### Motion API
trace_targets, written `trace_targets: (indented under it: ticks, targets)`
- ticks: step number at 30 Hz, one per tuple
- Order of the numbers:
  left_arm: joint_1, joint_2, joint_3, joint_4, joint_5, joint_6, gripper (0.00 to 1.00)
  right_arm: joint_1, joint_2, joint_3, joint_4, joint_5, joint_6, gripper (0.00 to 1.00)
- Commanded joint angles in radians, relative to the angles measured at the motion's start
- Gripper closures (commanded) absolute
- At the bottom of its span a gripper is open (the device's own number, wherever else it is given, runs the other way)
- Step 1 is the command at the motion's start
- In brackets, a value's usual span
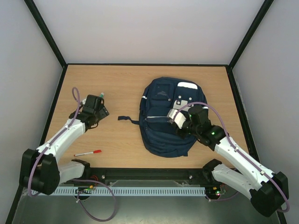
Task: Pack the student bag
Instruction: Pick up the stationery from the center of the board.
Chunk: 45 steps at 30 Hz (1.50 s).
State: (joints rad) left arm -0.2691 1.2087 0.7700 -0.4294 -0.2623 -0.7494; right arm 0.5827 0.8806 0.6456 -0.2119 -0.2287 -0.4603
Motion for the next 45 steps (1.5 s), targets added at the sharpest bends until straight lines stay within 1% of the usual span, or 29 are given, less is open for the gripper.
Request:
trace_targets:
  ticks: [1, 3, 5, 7, 9, 12, 14, 18, 21, 23, 26, 31, 37, 39, 43, 45]
  targets:
    - [0.003, -0.135, -0.061, 0.001, 0.088, -0.204, 0.2, -0.001, -0.025, -0.009, 0.026, -0.057, -0.002, 0.96]
    - [0.002, -0.184, -0.069, -0.041, 0.075, -0.28, 0.22, 0.0, -0.023, -0.009, 0.02, -0.061, -0.006, 0.96]
    - [0.002, -0.211, -0.059, -0.117, 0.039, -0.353, 0.26, 0.0, -0.023, -0.008, 0.018, -0.061, -0.008, 0.96]
    - [0.004, -0.202, -0.021, -0.26, -0.036, -0.456, 0.29, 0.0, -0.025, -0.008, 0.017, -0.069, -0.008, 0.96]
    - [0.007, -0.159, 0.019, -0.378, -0.073, -0.499, 0.29, 0.0, -0.025, -0.008, 0.014, -0.073, -0.009, 0.95]
    - [0.007, -0.089, 0.041, -0.514, -0.055, -0.558, 0.35, 0.0, -0.02, -0.008, 0.012, -0.076, -0.012, 0.94]
    - [0.008, -0.064, 0.019, -0.553, -0.007, -0.587, 0.38, 0.0, -0.014, -0.006, 0.008, -0.075, -0.012, 0.94]
    - [0.008, -0.113, -0.073, -0.523, 0.096, -0.649, 0.39, -0.001, -0.014, -0.006, 0.006, -0.073, -0.012, 0.94]
    - [0.009, -0.185, -0.131, -0.509, 0.104, -0.697, 0.4, 0.0, -0.014, -0.007, 0.003, -0.071, -0.014, 0.94]
    - [0.01, -0.199, -0.153, -0.505, 0.103, -0.708, 0.4, 0.0, -0.013, -0.009, 0.003, -0.071, -0.013, 0.94]
    - [0.011, -0.177, -0.177, -0.504, 0.116, -0.703, 0.4, 0.0, -0.01, -0.008, 0.003, -0.072, -0.014, 0.94]
    - [0.01, -0.119, -0.242, -0.458, 0.188, -0.679, 0.4, 0.0, -0.008, -0.009, 0.002, -0.07, -0.015, 0.93]
    - [0.01, -0.121, -0.297, -0.417, 0.212, -0.68, 0.42, 0.0, -0.006, -0.011, 0.002, -0.068, -0.019, 0.93]
    - [0.01, -0.122, -0.309, -0.408, 0.208, -0.68, 0.46, 0.0, -0.003, -0.011, 0.0, -0.068, -0.02, 0.93]
    - [0.011, -0.108, -0.322, -0.385, 0.186, -0.675, 0.59, 0.0, -0.002, -0.011, 0.0, -0.068, -0.02, 0.93]
    - [0.01, -0.093, -0.322, -0.368, 0.179, -0.666, 0.63, -0.001, -0.002, -0.011, 0.0, -0.068, -0.02, 0.93]
